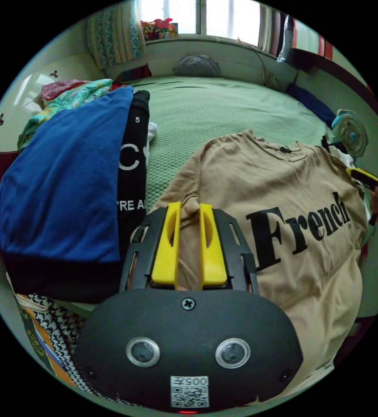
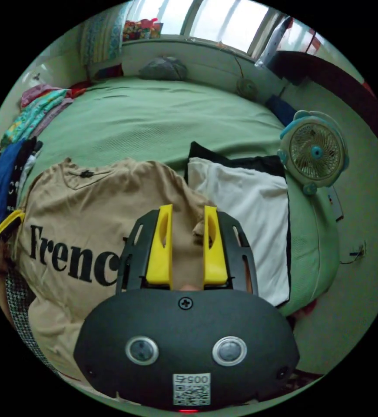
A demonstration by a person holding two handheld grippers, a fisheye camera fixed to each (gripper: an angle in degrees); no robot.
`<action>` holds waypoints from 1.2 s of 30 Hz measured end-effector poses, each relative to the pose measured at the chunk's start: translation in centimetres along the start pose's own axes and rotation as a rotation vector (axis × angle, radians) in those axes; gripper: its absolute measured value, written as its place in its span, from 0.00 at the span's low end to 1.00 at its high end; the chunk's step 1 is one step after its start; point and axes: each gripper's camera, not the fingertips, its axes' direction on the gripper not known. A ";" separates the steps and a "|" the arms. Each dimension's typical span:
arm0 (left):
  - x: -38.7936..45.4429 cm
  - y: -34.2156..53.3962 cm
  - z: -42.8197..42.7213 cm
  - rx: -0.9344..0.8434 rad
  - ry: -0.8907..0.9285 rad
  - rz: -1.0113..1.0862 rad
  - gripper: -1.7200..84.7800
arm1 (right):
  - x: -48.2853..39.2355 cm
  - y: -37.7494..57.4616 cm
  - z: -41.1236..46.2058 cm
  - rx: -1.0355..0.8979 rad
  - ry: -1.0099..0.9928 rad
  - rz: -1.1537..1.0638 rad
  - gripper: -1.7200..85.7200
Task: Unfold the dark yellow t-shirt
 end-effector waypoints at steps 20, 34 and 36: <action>-2.7 -12.0 -6.7 0.039 -0.068 -0.065 0.07 | 5.4 -12.0 -1.7 -0.018 0.069 0.104 0.01; -3.2 -22.3 -8.5 0.068 -0.157 -0.091 0.07 | 6.3 -21.1 -2.4 0.000 0.111 0.170 0.01; -3.2 -23.6 -8.3 0.069 -0.171 -0.093 0.07 | 6.2 -22.3 -2.3 0.003 0.121 0.180 0.01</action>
